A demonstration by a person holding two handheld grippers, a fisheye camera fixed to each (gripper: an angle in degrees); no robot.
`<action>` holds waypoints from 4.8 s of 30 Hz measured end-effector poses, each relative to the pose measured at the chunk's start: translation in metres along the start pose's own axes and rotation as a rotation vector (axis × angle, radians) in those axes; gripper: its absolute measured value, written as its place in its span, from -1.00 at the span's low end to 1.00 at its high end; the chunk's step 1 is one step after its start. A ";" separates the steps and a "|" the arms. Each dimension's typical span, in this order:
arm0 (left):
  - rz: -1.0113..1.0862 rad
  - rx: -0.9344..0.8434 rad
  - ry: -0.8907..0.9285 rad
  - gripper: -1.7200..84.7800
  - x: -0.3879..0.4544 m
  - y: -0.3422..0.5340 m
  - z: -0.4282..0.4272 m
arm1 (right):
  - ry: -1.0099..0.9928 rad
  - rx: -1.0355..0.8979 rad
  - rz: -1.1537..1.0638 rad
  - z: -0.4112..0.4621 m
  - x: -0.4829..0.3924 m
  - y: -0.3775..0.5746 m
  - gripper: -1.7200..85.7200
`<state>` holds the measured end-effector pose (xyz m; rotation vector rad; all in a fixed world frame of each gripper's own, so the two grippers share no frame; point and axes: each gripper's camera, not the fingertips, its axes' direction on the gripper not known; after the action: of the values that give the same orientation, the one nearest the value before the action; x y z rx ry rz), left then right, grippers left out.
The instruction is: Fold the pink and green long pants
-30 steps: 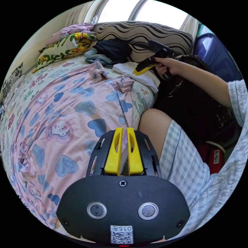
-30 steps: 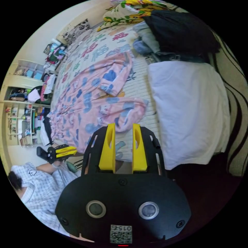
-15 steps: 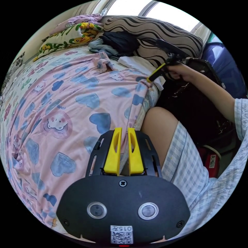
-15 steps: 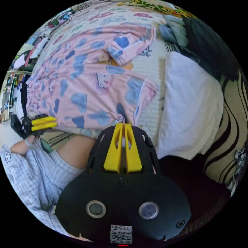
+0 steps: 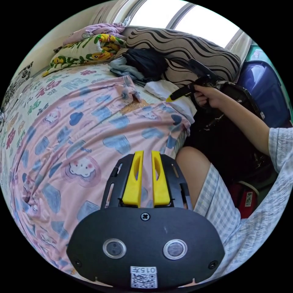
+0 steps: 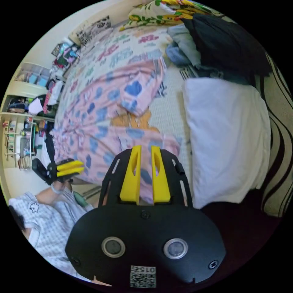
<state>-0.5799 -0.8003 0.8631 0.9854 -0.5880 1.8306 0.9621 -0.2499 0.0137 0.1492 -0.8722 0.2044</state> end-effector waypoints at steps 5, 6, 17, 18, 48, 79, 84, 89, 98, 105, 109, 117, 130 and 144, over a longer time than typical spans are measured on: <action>-0.042 0.036 -0.004 -0.84 -0.018 -0.052 -0.011 | -0.222 0.014 0.104 0.051 0.017 -0.084 -0.72; -0.048 0.038 0.000 -0.84 -0.019 -0.056 -0.012 | -0.242 0.009 0.117 0.058 0.019 -0.092 -0.72; -0.102 0.047 0.031 -0.84 -0.042 -0.117 -0.033 | 0.012 0.142 0.175 0.045 0.109 -0.093 -0.93; -0.106 0.048 0.030 -0.84 -0.044 -0.122 -0.034 | 0.051 0.127 0.189 0.048 0.116 -0.093 -0.93; -0.554 0.158 -0.113 -0.78 -0.141 -0.174 -0.397 | -0.141 0.086 0.093 0.330 0.079 0.014 -0.81; -1.357 0.681 -0.312 -0.71 -0.169 -0.068 -0.751 | -0.029 -0.299 -0.514 0.846 -0.532 -0.068 -0.73; -1.426 0.731 -0.356 -0.68 -0.156 -0.072 -0.783 | 0.035 -0.348 -0.428 0.913 -0.556 -0.086 -0.74; -1.400 0.643 -0.376 -0.80 -0.179 -0.110 -0.794 | 0.149 -0.372 -0.511 0.950 -0.583 -0.081 -0.83; -1.337 0.785 -0.325 -0.91 -0.135 -0.133 -0.856 | 0.284 -0.314 -0.869 0.949 -0.654 -0.041 -0.84; -1.448 0.757 -0.218 -0.81 -0.140 -0.146 -0.854 | 0.218 -0.193 -0.893 0.861 -0.600 -0.010 -0.81; -1.455 0.787 -0.162 -0.75 -0.134 -0.160 -0.852 | 0.100 -0.091 -0.821 0.744 -0.493 0.023 -0.82; -1.461 0.665 -0.150 -0.92 -0.135 -0.205 -0.842 | -0.258 0.123 -0.353 0.540 -0.202 0.131 -0.84; -1.468 0.693 -0.221 -0.97 -0.090 -0.230 -0.883 | -0.412 0.448 0.497 0.350 0.096 0.251 -0.78; -1.575 0.608 -0.185 -0.97 -0.086 -0.263 -0.842 | -0.677 0.414 0.911 0.245 0.205 0.223 -0.80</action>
<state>-0.6394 -0.1072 0.3142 1.3805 0.6310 0.4388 0.8552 -0.0622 0.3377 0.2018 -1.5259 1.2442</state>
